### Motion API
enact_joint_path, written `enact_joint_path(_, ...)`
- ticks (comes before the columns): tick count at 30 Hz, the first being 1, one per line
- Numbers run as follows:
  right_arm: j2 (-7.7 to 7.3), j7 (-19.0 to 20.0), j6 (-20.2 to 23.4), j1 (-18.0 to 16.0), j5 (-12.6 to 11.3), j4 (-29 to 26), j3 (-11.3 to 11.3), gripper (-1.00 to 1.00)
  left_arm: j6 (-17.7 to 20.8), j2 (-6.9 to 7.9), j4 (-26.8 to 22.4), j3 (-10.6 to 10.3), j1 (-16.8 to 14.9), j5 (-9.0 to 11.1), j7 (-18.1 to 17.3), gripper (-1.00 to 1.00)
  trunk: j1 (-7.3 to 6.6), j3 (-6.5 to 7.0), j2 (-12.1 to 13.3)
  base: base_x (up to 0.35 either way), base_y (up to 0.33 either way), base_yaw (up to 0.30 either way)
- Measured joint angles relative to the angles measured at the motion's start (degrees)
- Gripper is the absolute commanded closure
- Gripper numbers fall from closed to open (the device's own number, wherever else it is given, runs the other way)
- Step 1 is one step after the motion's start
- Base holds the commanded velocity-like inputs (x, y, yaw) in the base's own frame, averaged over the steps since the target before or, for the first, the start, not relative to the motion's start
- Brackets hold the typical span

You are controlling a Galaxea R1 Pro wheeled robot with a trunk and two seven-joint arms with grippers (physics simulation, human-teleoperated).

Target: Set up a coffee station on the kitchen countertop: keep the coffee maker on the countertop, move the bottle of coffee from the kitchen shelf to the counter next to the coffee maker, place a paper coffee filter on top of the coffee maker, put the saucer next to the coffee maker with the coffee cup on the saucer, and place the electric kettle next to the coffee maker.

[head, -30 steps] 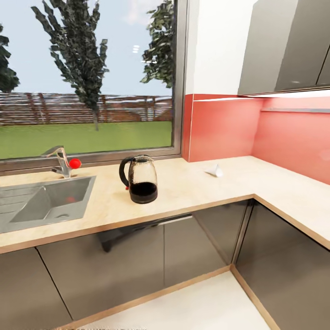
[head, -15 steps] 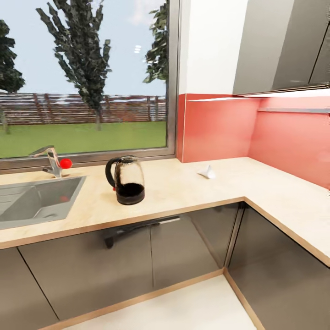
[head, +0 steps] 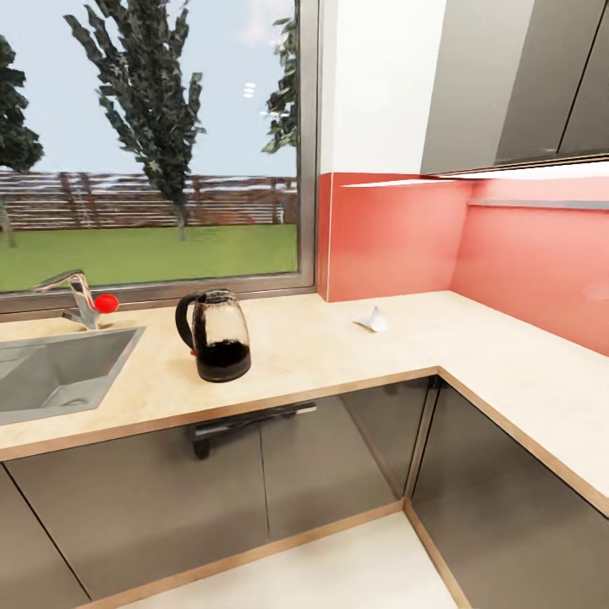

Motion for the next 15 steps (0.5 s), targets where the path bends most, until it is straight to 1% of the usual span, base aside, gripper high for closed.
enact_joint_path(1,-0.01,0.03,0.06,0.04,0.02,-0.91,0.01,-1.00,0.01,-0.02,0.00,0.00,0.00,-0.01,0.00,-1.00,0.00,-0.01,0.00,0.000,0.000,0.000)
enact_joint_path(3,-0.05,0.16,0.24,0.01,0.14,-12.27,0.12,-1.00,0.01,-0.04,0.03,-0.02,0.00,-0.07,0.00,-1.00,0.00,0.00,0.00,0.000,0.000,0.000)
enact_joint_path(4,-0.07,0.18,0.25,0.04,0.12,-13.58,0.10,-1.00,0.02,-0.03,0.02,-0.01,0.00,-0.07,0.00,-1.00,0.00,-0.01,0.00,0.000,0.000,0.000)
enact_joint_path(5,-0.08,0.41,0.27,0.04,0.13,-16.88,0.10,-1.00,0.02,-0.02,0.00,-0.01,0.00,-0.02,0.00,-1.00,0.00,0.00,0.00,0.000,0.000,0.000)
enact_joint_path(7,-0.12,1.13,0.33,0.10,0.13,-21.10,0.10,-1.00,0.02,-0.01,-0.02,-0.02,0.00,0.03,-0.02,-1.00,0.00,-0.01,0.00,0.000,0.000,0.000)
enact_joint_path(11,-0.18,3.81,0.75,0.53,0.03,-30.21,0.05,-1.00,-0.03,-0.02,-0.04,0.03,0.00,0.15,-0.09,-1.00,0.00,-0.01,0.00,0.000,0.000,0.000)
enact_joint_path(15,-0.25,6.35,3.43,0.86,-0.23,-37.73,-0.18,-1.00,-0.05,-0.03,-0.01,0.23,0.00,0.21,-0.13,-1.00,0.00,-0.01,0.00,0.000,0.000,0.000)
